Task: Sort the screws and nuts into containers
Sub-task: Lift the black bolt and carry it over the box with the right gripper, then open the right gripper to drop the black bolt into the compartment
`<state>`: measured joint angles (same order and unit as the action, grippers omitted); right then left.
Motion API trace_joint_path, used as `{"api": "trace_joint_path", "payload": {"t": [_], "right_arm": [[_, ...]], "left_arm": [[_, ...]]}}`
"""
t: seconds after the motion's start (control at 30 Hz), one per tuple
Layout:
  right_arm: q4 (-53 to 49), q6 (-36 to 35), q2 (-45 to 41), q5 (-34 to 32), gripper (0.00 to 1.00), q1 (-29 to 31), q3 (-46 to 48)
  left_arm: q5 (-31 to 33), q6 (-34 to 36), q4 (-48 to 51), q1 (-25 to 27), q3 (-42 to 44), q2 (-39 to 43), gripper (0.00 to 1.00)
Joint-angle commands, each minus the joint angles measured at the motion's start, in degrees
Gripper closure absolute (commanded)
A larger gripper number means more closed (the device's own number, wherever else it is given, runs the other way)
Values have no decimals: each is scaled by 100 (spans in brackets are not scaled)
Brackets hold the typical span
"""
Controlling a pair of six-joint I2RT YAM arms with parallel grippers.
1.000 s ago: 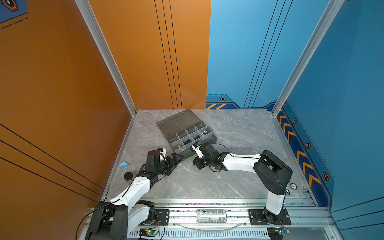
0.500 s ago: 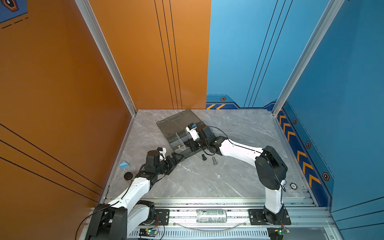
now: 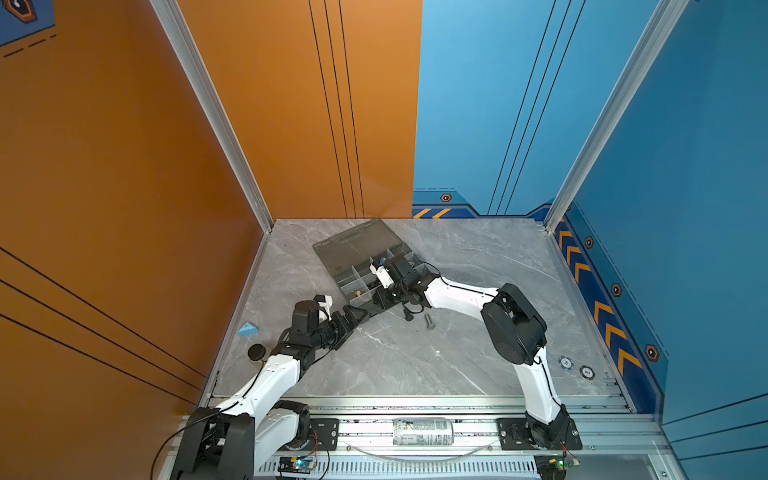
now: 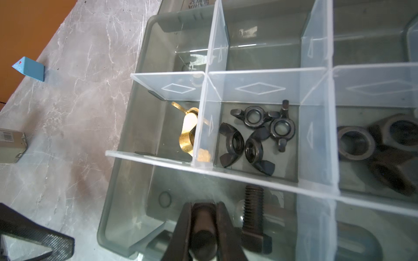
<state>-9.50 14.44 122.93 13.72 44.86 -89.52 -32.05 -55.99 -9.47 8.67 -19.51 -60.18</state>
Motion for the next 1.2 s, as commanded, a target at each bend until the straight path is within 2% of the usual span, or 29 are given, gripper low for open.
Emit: {"api": "trace_joint_path", "payload": {"t": [0.0,0.13,0.2,0.33,0.7,0.97,1.17], "right_arm": [[-31,88,-77,79,82,-43,-128],[-61,99,-92,64,77,-60,-142],[-85,91,-128,-9,70,-61,-138],[-174,29,-206,-16,64,-77,-162],[-652,-118,-1314,-436,57,-136,494],[-993,246,-1931,-972,52,-179,1319],[-1297,573,-2000,-1300,51,-157,1604]], "left_arm": [[-143,18,-19,-49,105,-40,2],[-145,21,-16,-50,111,-33,2],[-143,17,-21,-55,102,-37,2],[-143,18,-23,-55,94,-53,2],[-153,26,-54,-51,65,-93,2],[-176,26,-56,-48,-18,-152,2],[-170,19,-60,-40,-8,-176,2]]}}
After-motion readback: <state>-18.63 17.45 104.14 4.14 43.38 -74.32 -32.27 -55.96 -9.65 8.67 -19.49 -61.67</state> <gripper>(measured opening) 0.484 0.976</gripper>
